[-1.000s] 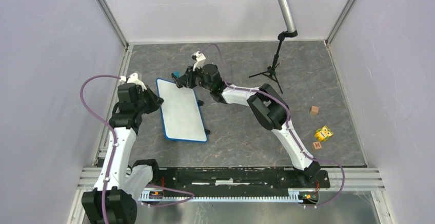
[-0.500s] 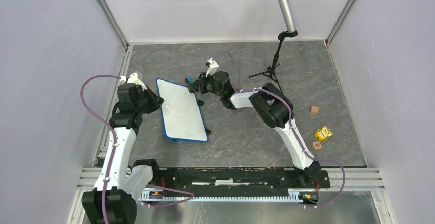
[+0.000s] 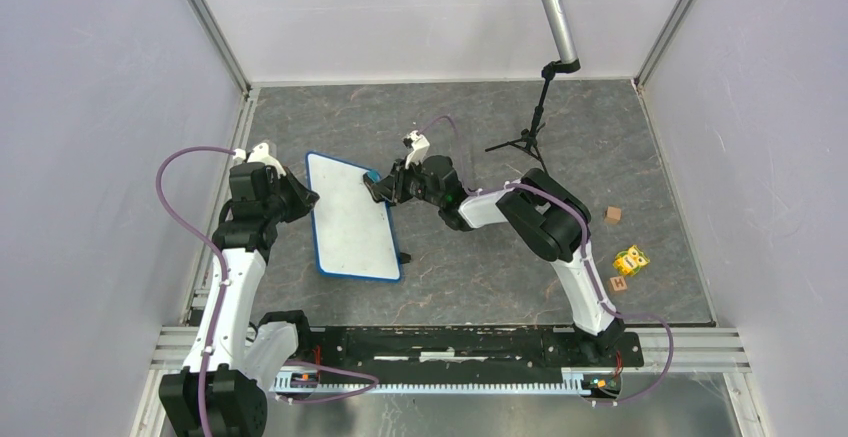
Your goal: Erase the whiteboard
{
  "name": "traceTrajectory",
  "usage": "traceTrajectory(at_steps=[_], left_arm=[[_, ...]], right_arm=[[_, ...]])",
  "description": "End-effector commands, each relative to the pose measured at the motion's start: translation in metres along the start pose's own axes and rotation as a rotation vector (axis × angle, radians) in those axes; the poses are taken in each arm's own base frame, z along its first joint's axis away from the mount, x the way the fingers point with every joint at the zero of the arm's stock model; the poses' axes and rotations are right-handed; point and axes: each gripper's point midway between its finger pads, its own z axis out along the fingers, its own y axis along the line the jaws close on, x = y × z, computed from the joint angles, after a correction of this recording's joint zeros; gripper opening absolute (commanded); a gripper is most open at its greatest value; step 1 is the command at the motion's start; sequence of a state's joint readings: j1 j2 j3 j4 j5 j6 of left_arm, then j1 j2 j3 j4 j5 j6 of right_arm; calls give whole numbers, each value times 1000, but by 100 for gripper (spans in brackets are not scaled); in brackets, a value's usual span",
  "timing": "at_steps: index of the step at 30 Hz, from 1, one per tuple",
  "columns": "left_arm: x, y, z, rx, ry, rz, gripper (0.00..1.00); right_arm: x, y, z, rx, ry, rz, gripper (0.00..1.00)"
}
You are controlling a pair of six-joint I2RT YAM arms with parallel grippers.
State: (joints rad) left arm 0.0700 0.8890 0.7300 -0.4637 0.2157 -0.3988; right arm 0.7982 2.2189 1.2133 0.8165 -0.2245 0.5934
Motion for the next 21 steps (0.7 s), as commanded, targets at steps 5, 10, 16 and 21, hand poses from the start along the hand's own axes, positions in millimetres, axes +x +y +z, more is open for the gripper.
traceTrajectory(at_steps=[5,10,16,21], left_arm=[[17,-8,-1,41,72,-2,2],[17,-8,-2,39,69,-4,2],[16,-8,-2,38,66,-3,2],[17,-6,-2,28,67,-7,2]], right_arm=[[60,49,-26,-116,163,14,4],[72,51,-44,-106,173,8,4],[97,63,-60,-130,205,26,4],[110,73,-82,-153,195,71,4]])
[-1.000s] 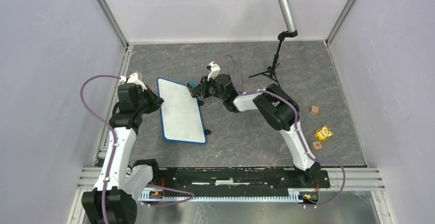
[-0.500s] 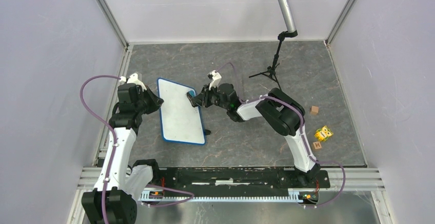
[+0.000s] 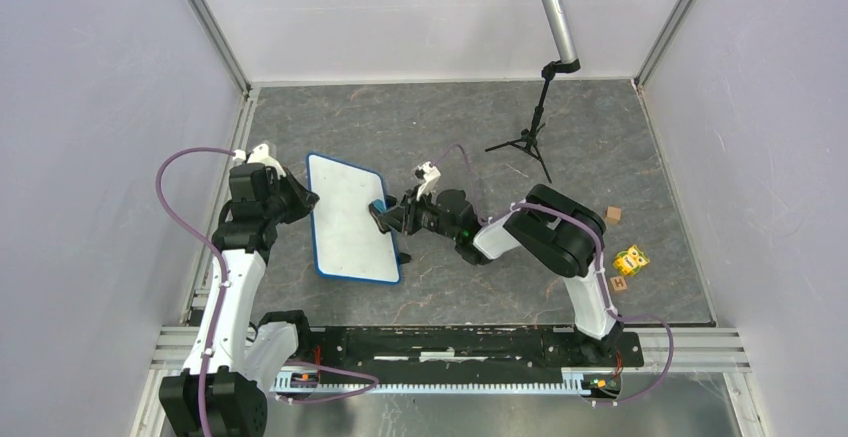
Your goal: Erase the whiteboard
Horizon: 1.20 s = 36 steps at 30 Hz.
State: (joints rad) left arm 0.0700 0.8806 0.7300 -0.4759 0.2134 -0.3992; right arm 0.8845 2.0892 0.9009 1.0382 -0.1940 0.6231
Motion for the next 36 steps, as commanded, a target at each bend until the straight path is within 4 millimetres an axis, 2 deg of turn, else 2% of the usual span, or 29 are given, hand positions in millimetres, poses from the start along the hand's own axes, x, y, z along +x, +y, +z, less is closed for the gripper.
traceTrajectory(at_steps=[1,9,17,28,36], left_arm=[[16,-6,1,27,66,-6,2],[14,-3,0,11,58,-9,2],[14,-4,-1,10,52,-10,2],[14,-3,-2,8,48,-9,2],[14,-4,-2,10,48,-8,2]], right_arm=[[71,37,-30,-89,192,67,3],[83,46,-47,-95,201,60,3],[95,67,-60,-139,186,79,3],[92,82,-73,-188,146,55,4],[112,84,-83,-184,173,40,4]])
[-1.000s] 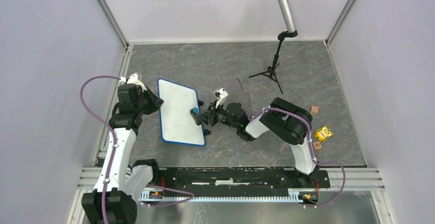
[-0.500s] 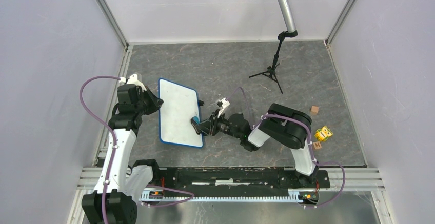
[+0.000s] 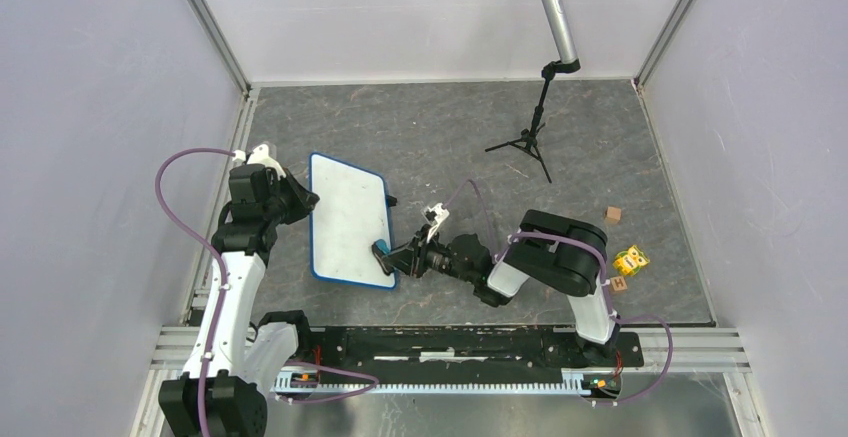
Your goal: Erase the whiteboard
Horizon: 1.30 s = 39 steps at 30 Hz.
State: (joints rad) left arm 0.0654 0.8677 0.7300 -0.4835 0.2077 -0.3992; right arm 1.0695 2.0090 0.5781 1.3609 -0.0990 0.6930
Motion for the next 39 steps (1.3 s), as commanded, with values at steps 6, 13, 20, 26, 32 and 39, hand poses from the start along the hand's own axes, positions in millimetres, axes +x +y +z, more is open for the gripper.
traceTrajectory(at_steps=[6,13,20,26,32,39], left_arm=[[14,-2,1,6,53,-14,2],[14,-3,1,9,52,-12,2],[13,-8,-1,40,52,-2,2],[11,-12,-4,52,37,4,2],[10,-12,-5,55,34,5,2],[11,-12,-3,52,42,3,2]], right_arm=[[65,24,-25,-65,207,-15,4],[75,36,-39,-85,236,-43,4],[81,45,-65,-69,278,-116,4],[29,47,-66,31,183,-224,5],[-7,86,2,-29,146,-323,4],[-34,137,60,-83,102,-433,5]])
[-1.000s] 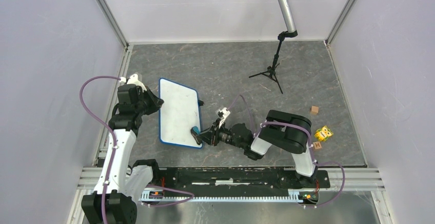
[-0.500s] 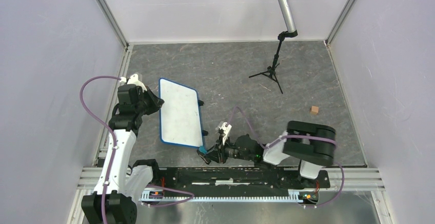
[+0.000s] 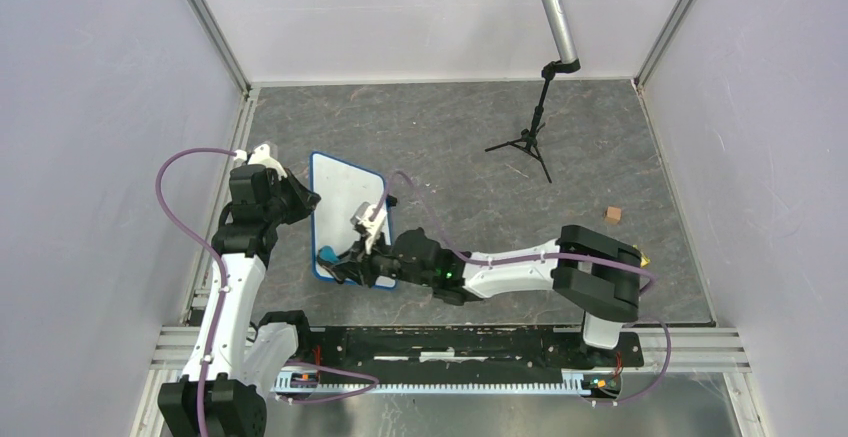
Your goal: Erase the whiteboard
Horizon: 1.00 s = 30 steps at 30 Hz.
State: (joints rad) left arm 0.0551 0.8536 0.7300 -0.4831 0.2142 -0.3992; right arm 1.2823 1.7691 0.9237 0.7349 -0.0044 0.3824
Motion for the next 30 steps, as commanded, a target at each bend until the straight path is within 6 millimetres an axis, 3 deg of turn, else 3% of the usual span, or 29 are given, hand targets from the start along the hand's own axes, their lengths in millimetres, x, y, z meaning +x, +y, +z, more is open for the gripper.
traceTrajectory(at_steps=[1,5,8,10,14,18,22,27,30], left_arm=[[12,-6,0,32,50,-7,2],[12,-6,0,33,50,-8,2],[12,-6,0,32,49,-7,2],[12,-6,1,32,52,-8,2],[12,-6,1,29,51,-9,2],[13,-6,1,30,53,-9,2],[12,-6,0,30,48,-8,2],[12,-4,1,21,48,-8,2],[12,-4,0,21,48,-7,2]], right_arm=[[-9,13,25,9,27,-115,4],[-3,9,30,29,60,-147,5],[22,-2,21,59,110,-148,5],[48,-14,8,89,154,-133,5],[95,-56,-27,239,247,-126,4],[115,-80,-50,313,296,-113,4],[91,-69,-44,292,259,-147,4],[41,-16,-10,166,167,-213,4],[20,2,10,113,120,-200,5]])
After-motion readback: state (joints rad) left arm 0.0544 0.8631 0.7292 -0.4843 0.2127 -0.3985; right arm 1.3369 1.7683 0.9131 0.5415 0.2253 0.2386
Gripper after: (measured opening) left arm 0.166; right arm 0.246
